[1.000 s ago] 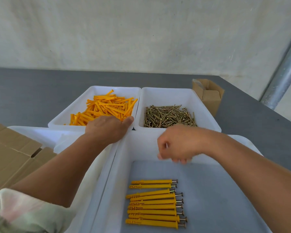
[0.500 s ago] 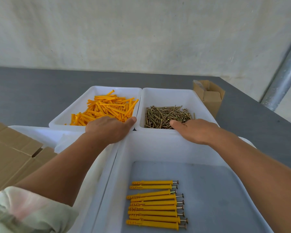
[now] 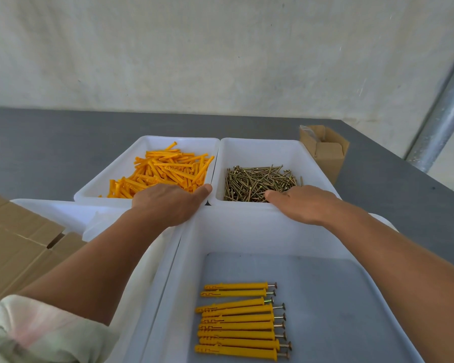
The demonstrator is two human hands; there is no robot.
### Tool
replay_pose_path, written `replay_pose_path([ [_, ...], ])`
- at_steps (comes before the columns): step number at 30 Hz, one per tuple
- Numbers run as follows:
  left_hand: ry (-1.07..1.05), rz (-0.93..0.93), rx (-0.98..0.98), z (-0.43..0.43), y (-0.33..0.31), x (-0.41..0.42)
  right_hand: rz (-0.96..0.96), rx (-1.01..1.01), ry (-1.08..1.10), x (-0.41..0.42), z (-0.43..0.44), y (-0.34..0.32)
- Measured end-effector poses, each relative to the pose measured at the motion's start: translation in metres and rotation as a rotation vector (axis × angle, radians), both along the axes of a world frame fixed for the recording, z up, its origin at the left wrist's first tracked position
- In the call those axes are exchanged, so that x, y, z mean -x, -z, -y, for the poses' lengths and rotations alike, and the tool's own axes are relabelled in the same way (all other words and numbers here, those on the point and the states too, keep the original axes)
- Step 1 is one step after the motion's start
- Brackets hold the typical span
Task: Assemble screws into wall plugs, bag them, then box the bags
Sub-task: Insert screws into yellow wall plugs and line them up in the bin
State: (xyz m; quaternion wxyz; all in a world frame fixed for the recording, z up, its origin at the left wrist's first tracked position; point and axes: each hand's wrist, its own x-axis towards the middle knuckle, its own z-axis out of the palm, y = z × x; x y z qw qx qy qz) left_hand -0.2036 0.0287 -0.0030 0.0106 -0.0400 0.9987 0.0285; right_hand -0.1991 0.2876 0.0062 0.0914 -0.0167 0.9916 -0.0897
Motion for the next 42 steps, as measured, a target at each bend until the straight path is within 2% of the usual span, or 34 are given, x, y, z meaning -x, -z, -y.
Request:
replay_pose_path([
  [11,0.045,-0.093,-0.055,-0.005,-0.008,-0.008,-0.116,0.219,-0.055,-0.001,-0.001,-0.003],
  [17,-0.051,-0.209,-0.250,-0.010,-0.018,-0.013,-0.098,0.407,-0.091,-0.008,-0.007,-0.012],
  [32,0.092,-0.548,-0.353,-0.014,-0.024,-0.019,-0.079,0.495,-0.093,-0.012,-0.004,-0.018],
  [36,0.119,-0.645,-0.374,-0.016,-0.024,-0.020,-0.124,0.516,-0.078,-0.011,-0.003,-0.018],
  [42,0.132,-0.694,-0.393,-0.017,-0.027,-0.022,-0.261,0.579,-0.054,-0.010,-0.001,-0.019],
])
